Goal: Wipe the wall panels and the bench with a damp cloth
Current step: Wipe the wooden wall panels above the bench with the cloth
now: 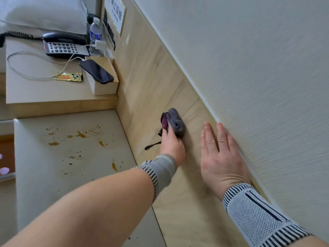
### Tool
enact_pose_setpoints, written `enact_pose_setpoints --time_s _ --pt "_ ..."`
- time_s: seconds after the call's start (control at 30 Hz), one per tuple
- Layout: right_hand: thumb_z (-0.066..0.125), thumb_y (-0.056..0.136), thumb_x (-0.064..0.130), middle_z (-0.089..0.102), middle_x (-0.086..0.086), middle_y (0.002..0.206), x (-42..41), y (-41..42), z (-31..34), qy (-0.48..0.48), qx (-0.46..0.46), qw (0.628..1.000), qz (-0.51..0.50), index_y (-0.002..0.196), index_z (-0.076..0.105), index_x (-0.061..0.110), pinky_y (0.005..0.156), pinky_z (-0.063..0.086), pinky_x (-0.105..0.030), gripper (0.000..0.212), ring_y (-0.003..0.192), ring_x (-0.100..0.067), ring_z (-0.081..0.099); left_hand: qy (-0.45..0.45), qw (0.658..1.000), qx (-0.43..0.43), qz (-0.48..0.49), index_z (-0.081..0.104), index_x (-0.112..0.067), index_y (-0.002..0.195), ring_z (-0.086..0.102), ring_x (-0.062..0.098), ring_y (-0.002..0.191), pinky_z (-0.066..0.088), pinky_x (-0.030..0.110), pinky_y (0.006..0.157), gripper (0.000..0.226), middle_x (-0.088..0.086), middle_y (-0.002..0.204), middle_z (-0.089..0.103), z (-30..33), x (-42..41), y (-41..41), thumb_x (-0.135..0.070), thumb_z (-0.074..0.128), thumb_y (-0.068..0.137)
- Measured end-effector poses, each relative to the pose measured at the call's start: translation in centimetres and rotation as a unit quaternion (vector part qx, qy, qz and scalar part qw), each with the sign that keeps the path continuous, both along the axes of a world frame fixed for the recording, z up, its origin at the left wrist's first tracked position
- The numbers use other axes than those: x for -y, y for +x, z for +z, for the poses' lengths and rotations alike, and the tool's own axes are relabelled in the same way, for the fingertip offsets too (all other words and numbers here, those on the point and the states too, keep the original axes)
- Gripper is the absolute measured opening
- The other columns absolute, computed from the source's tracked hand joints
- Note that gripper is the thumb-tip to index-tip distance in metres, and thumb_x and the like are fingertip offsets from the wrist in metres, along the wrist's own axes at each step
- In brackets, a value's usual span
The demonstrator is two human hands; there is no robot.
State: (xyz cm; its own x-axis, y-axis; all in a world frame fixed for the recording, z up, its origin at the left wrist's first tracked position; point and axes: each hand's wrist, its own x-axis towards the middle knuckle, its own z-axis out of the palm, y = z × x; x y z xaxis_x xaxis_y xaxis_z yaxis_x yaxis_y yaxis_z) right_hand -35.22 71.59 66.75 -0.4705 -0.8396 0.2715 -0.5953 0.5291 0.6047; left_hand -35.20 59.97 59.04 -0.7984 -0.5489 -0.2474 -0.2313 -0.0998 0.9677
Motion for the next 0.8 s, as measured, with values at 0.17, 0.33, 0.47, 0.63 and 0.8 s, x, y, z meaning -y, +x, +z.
enact_pose_setpoints --time_s 0.17,0.33,0.47,0.63,0.8 --pt "0.020 0.093 0.007 0.034 -0.030 0.148 0.1 0.1 0.1 -0.006 0.021 1.000 -0.004 0.136 0.044 -0.014 0.112 0.013 -0.056 0.053 0.133 -0.055 0.034 0.006 0.997 -0.048 -0.060 -0.003 -0.034 0.158 0.007 -0.005 0.144 0.009 0.008 0.110 0.074 -0.018 0.164 -0.006 -1.5 -6.8 5.4 -0.011 0.040 0.102" --pt "0.025 0.090 0.004 0.042 -0.030 0.144 0.1 -0.1 -0.1 -0.028 0.003 0.999 0.016 0.132 0.049 -0.014 0.110 0.021 -0.058 0.052 0.129 -0.056 0.040 -0.025 0.999 -0.025 -0.038 0.003 -0.025 0.159 0.023 0.015 0.147 0.022 0.019 0.110 0.076 0.001 0.165 0.010 -0.9 -2.8 1.8 -0.003 0.042 0.098" --pt "0.018 0.093 0.007 0.044 -0.027 0.144 0.3 -0.4 -0.7 -0.018 -0.013 1.000 0.009 0.133 0.049 -0.013 0.109 0.030 -0.057 0.054 0.129 -0.053 0.041 -0.019 1.000 0.006 0.008 0.010 -0.026 0.159 0.030 0.019 0.145 0.026 0.018 0.103 0.072 -0.003 0.164 0.014 -0.3 -1.8 0.7 -0.001 0.039 0.098" --pt "-0.013 0.088 0.018 0.012 -0.027 0.157 0.1 0.9 0.5 0.065 -0.031 0.997 -0.027 0.147 0.019 -0.010 0.114 0.003 -0.053 0.073 0.143 -0.050 0.014 -0.006 0.999 0.009 -0.047 -0.002 -0.029 0.158 0.043 -0.001 0.127 0.018 0.004 0.099 0.070 -0.023 0.157 0.007 -2.5 -9.0 6.6 -0.011 0.038 0.103" --pt "0.003 0.090 0.015 0.034 -0.027 0.150 0.3 0.1 -0.3 0.015 -0.040 0.999 -0.015 0.139 0.040 -0.012 0.115 0.016 -0.054 0.067 0.137 -0.051 0.031 -0.035 0.999 0.032 -0.025 0.007 -0.029 0.159 0.045 0.024 0.133 0.038 0.025 0.105 0.073 0.002 0.161 0.025 -3.2 -5.4 3.0 -0.011 0.044 0.099"
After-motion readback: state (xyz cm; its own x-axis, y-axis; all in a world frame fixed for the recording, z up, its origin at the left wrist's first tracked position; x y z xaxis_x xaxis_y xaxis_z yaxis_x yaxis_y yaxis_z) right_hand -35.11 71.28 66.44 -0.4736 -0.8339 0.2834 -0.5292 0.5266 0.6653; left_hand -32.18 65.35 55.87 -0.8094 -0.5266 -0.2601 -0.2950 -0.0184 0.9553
